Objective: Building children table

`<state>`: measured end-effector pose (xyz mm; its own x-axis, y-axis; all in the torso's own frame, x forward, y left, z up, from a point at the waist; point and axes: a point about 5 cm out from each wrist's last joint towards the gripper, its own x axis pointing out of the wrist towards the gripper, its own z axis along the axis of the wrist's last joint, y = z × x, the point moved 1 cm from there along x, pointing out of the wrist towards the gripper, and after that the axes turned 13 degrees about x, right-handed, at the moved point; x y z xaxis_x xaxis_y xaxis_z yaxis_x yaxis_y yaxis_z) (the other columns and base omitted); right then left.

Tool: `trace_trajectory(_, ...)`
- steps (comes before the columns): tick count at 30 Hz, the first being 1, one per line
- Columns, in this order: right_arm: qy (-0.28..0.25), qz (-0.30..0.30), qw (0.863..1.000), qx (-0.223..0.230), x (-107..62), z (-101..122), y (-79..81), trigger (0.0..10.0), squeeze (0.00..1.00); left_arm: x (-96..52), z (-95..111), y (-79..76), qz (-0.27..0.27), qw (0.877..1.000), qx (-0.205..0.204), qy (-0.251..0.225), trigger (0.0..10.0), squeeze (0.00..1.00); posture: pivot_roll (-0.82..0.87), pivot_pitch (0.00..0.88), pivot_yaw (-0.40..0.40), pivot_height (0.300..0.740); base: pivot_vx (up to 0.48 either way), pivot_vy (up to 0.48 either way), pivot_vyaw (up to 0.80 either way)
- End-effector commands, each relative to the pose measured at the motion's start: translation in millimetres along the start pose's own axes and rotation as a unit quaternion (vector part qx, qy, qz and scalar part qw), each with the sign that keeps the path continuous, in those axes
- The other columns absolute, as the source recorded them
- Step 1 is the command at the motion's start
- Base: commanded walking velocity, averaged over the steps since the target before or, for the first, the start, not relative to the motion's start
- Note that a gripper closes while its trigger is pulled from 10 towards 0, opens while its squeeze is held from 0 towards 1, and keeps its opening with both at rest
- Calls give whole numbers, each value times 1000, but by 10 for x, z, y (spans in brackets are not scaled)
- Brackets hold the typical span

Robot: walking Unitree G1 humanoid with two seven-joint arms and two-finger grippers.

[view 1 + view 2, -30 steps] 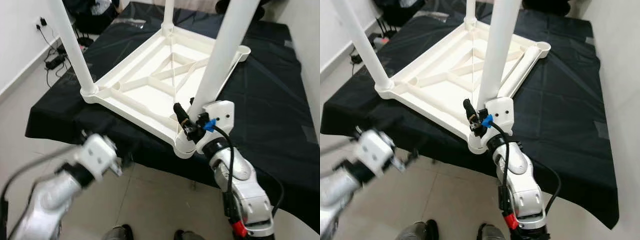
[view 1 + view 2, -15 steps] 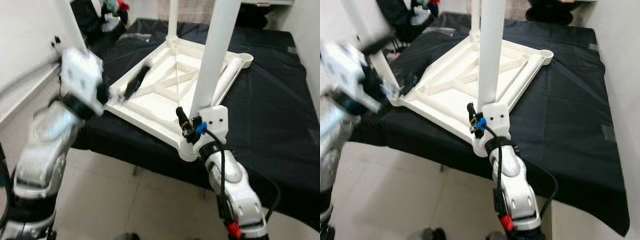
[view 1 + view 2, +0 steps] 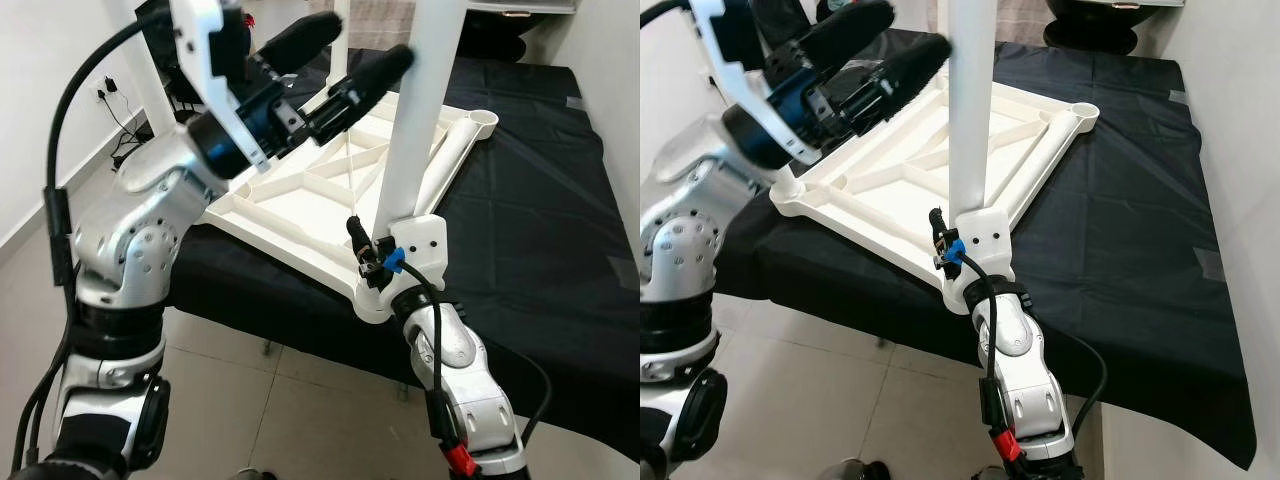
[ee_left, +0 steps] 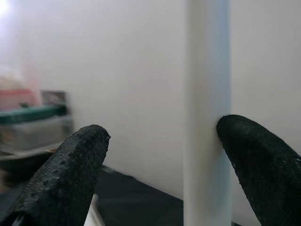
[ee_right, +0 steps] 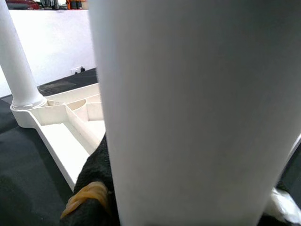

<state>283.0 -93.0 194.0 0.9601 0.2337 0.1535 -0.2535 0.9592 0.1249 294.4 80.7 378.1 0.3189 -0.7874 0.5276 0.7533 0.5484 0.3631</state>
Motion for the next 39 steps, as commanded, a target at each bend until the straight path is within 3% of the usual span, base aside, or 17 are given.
trace_trajectory(1,10,8,1000,6,1,-61,39,10000,0,16,-18,9,-15,1000,-21,6,10000,0,-32,112,22,740,0,0,0)
trace_trajectory(8,10,10,1000,9,-2,-53,56,10000,0,62,-169,85,-37,996,-60,52,10000,0,-32,119,25,740,0,0,0)
trace_trajectory(16,9,11,1000,13,-6,-44,79,10000,0,108,-301,69,-57,990,-85,101,10000,0,-32,124,27,740,0,0,0)
trace_trajectory(18,9,12,1000,14,-7,-41,87,10000,0,138,-321,15,-83,985,-94,117,10000,0,-33,128,27,740,0,0,0)
trace_trajectory(27,10,14,1000,17,-7,-41,108,10000,0,174,-166,-115,-163,978,-101,87,10000,0,-34,130,30,740,0,0,0)
trace_trajectory(34,11,18,1000,21,-8,-43,127,10000,0,201,-168,-19,-137,983,-86,90,10000,0,-32,131,29,740,0,0,0)
trace_trajectory(35,11,18,1000,21,-9,-43,128,10000,0,213,-194,3,-129,984,-83,96,4627,0,-32,131,29,740,0,0,0)
trace_trajectory(36,12,18,1000,21,-9,-43,130,10000,0,220,-212,17,-124,984,-80,100,4627,0,-32,131,29,740,0,0,0)
trace_trajectory(37,12,19,1000,21,-10,-44,131,10000,0,227,-234,28,-120,984,-80,106,0,0,-35,131,29,740,0,0,0)
trace_trajectory(39,12,19,1000,21,-10,-44,132,10000,0,230,-248,34,-118,984,-80,109,0,0,-35,131,29,740,0,0,0)
